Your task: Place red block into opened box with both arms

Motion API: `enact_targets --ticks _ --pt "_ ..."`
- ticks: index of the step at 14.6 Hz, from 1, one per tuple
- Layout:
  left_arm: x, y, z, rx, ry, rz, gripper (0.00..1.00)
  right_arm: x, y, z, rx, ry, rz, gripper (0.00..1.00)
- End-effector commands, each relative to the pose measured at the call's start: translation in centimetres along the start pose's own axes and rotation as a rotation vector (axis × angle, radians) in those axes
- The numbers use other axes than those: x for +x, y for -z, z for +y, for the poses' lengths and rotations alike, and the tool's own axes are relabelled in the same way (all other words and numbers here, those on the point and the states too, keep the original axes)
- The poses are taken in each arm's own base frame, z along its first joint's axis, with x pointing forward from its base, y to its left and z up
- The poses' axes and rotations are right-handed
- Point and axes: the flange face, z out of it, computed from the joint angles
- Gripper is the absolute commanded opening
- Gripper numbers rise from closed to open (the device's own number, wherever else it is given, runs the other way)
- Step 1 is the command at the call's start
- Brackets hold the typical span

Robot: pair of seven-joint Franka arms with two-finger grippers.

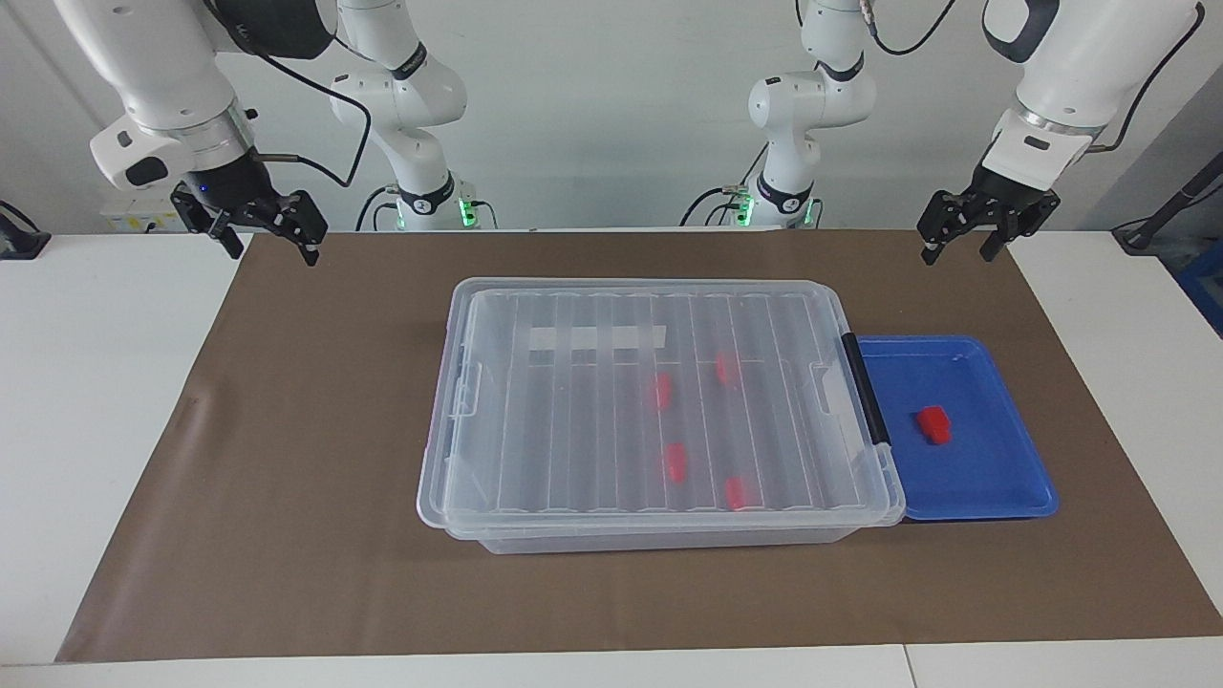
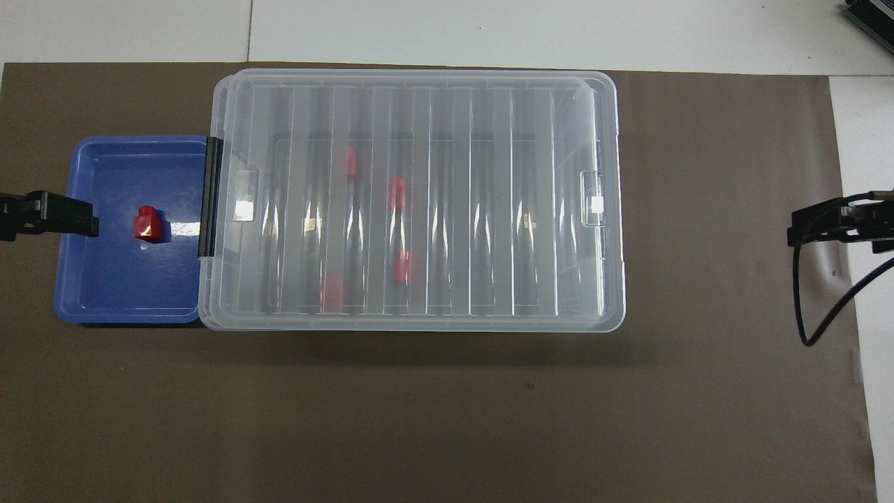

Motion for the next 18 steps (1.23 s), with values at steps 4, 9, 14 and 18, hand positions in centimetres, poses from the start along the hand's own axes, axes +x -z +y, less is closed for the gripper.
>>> enact_targets --ticks 4,9,14,18 --pt "0.1 -0.1 0.2 0.015 0.010 0.011 0.85 1.9 -4.0 -6.9 0.085 -0.020 0.127 1.00" --pt "0.2 -0.9 -0.4 0.017 0.024 0.025 0.60 3.7 -7.2 -12.2 0.141 0.024 0.160 1.00" --pt "1.1 -1.5 -3.7 0.026 0.073 0.115 0.36 3.8 -11.8 -16.0 0.148 0.076 0.131 1.00" --pt "1.9 -4.0 -5.3 0.028 0.095 0.167 0.49 4.2 -15.4 -16.8 0.141 0.084 0.133 1.00"
